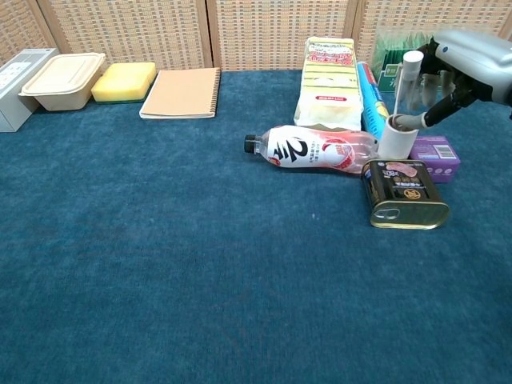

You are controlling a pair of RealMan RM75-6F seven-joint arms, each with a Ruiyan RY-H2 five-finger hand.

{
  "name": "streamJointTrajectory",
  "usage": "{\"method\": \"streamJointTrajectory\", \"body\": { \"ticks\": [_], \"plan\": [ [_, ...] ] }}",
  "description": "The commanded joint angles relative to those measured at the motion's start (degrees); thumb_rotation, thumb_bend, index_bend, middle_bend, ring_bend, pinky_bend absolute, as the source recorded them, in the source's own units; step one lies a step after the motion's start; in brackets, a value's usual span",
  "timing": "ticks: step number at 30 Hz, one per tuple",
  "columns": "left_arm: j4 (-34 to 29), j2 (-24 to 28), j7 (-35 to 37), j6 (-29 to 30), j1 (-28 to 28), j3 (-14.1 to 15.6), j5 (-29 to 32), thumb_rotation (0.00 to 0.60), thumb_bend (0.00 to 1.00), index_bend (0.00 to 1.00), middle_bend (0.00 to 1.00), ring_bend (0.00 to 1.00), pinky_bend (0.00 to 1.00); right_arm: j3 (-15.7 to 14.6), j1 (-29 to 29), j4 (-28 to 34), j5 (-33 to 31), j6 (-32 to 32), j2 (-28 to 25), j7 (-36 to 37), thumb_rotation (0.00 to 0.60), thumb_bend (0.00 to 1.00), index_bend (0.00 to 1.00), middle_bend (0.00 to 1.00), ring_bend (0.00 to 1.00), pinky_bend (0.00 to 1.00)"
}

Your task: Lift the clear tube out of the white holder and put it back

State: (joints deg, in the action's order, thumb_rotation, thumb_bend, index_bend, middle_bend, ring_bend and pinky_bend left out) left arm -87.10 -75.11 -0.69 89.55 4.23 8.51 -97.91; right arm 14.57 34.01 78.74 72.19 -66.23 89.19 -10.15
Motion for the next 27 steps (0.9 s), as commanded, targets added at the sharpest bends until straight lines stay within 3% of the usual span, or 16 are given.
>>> {"method": "streamJointTrajectory", "body": {
  "ticks": [1,27],
  "plan": [
    [-0.03,0.02,0.04,0.06,0.01,0.00,-0.03,0.600,0.18,0.24,0.15,0.12,0.22,-0.02,-0.03,0.07,-0.04,-0.19,0.03,-0.15,0.600,0.33,0.54,0.60,0.59,0.60],
    [-0.10,0.14,0.01,0.15,0.08,-0.06,0.07,0.600,0.18,0.23,0.15,0.12,0.22,0.38,0.41,0.83,-0.19,-1.20,0.22,-1.24,0.600,0.34,0.60,0.65,0.63,0.62]
  ]
}}
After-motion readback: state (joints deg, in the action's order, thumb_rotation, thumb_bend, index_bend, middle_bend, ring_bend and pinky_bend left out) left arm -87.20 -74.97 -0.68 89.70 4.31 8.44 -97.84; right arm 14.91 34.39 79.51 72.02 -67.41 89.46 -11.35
